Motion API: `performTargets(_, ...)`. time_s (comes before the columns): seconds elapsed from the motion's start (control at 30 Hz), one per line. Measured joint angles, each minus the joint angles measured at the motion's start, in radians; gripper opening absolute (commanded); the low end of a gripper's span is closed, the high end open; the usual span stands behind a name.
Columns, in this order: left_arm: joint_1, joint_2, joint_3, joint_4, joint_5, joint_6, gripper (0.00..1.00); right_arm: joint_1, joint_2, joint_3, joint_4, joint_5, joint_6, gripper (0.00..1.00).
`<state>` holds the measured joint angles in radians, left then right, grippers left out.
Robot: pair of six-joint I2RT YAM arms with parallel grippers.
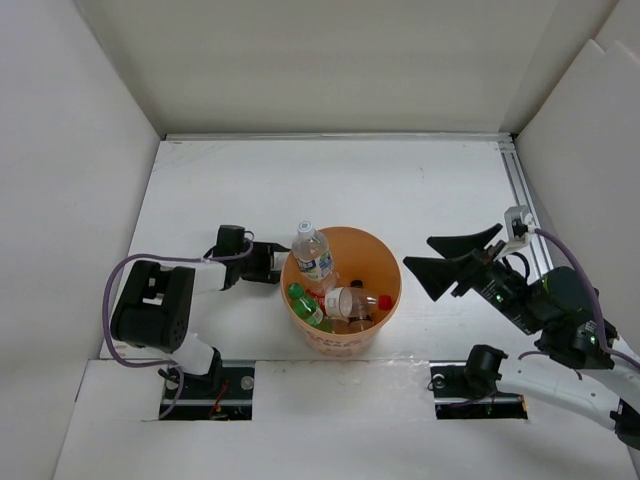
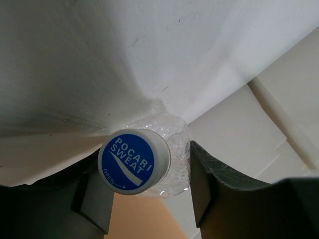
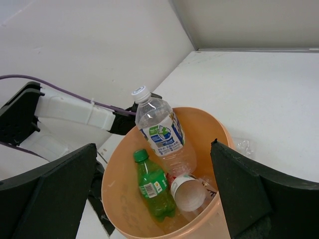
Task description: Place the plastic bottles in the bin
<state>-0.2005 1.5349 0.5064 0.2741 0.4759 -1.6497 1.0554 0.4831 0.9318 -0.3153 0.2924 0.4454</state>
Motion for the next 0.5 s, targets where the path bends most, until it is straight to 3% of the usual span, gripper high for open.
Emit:
performTargets(0.03, -0.001, 0.002, 0.001, 0.003, 0.001, -0.002, 0.17, 0.000, -0.002, 0.000, -0.003, 0.000, 0.000, 1.00)
performTargets(0.07, -0.001, 0.002, 0.002, 0.005, 0.001, -0.002, 0.05, 0.000, -0.005, 0.000, -0.008, 0.000, 0.000, 1.00)
performTargets(0.1, -0.001, 0.003, 0.003, 0.005, 0.000, -0.002, 0.02, 0.000, -0.007, 0.000, -0.016, 0.001, 0.000, 1.00)
performTargets(0.27, 0.010, 0.006, 0.064, -0.054, -0.050, 0.055, 0.00, 0.000, -0.008, 0.001, -0.037, 0.007, 0.000, 1.00)
performTargets(0.5, 0.097, -0.030, 0.307, -0.146, -0.169, 0.261, 0.00, 0.000, 0.016, 0.056, -0.078, 0.013, -0.005, 1.00)
